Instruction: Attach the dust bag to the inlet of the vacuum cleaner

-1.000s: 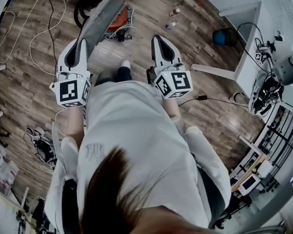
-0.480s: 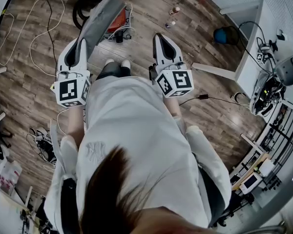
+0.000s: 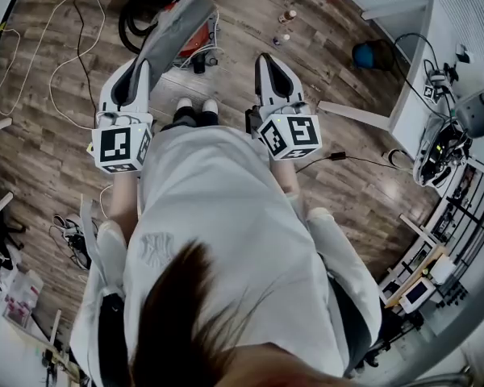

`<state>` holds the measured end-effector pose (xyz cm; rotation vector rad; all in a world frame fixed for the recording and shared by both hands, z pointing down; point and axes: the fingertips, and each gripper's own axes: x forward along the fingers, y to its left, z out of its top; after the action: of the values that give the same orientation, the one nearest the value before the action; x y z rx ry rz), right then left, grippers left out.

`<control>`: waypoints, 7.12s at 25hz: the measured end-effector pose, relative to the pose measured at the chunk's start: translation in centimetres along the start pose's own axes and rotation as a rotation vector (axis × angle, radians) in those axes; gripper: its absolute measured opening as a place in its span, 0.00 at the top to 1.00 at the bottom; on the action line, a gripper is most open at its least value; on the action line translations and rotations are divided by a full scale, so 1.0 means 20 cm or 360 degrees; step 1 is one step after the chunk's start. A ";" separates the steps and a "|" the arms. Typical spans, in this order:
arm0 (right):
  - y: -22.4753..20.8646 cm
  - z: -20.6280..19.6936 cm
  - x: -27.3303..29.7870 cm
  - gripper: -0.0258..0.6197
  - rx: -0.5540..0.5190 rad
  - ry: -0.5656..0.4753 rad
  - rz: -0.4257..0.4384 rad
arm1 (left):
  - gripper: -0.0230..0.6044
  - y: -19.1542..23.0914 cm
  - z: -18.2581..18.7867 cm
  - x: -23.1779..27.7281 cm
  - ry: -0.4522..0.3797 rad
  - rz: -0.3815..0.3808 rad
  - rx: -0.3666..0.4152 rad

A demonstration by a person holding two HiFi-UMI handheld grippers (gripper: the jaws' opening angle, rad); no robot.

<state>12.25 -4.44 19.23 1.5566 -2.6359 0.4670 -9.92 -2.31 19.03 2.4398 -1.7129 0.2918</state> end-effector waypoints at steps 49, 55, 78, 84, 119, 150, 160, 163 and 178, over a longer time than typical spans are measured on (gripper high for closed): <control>0.34 -0.77 0.15 0.67 -0.1204 0.0882 0.0888 | 0.90 -0.47 -0.89 0.16 0.0544 -0.0986 0.0580; 0.25 -1.19 0.20 0.67 -0.1369 0.1114 0.1080 | 0.90 -0.53 -1.21 0.23 0.0634 -0.1107 0.0730; -0.05 -2.37 0.40 0.92 -0.1579 0.1363 0.1285 | 0.90 -0.56 -2.35 0.56 0.0905 -0.1205 0.0808; -0.13 -2.56 0.50 0.92 -0.1531 0.1414 0.1299 | 0.90 -0.53 -2.54 0.66 0.1002 -0.1204 0.0810; -0.29 -2.81 0.74 0.92 -0.1456 0.1541 0.1346 | 0.89 -0.45 -2.83 0.92 0.1230 -0.1174 0.0770; -0.31 -2.78 0.86 0.91 -0.1549 0.1552 0.1375 | 0.86 -0.37 -2.79 0.99 0.1280 -0.0982 0.0628; -0.35 -2.77 0.86 0.91 -0.1294 0.1530 0.1150 | 0.84 -0.37 -2.77 1.07 0.1313 -0.1148 0.0716; -0.34 -2.77 0.87 0.91 -0.1421 0.1548 0.1258 | 0.85 -0.37 -2.77 1.05 0.1303 -0.1070 0.0627; -0.35 -2.77 0.90 0.90 -0.1418 0.1552 0.1259 | 0.84 -0.36 -2.76 1.07 0.1300 -0.1088 0.0544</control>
<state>3.08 -7.36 77.17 -0.0453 -2.0004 -0.0119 -0.11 -6.77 77.70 2.3918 -0.4967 1.3148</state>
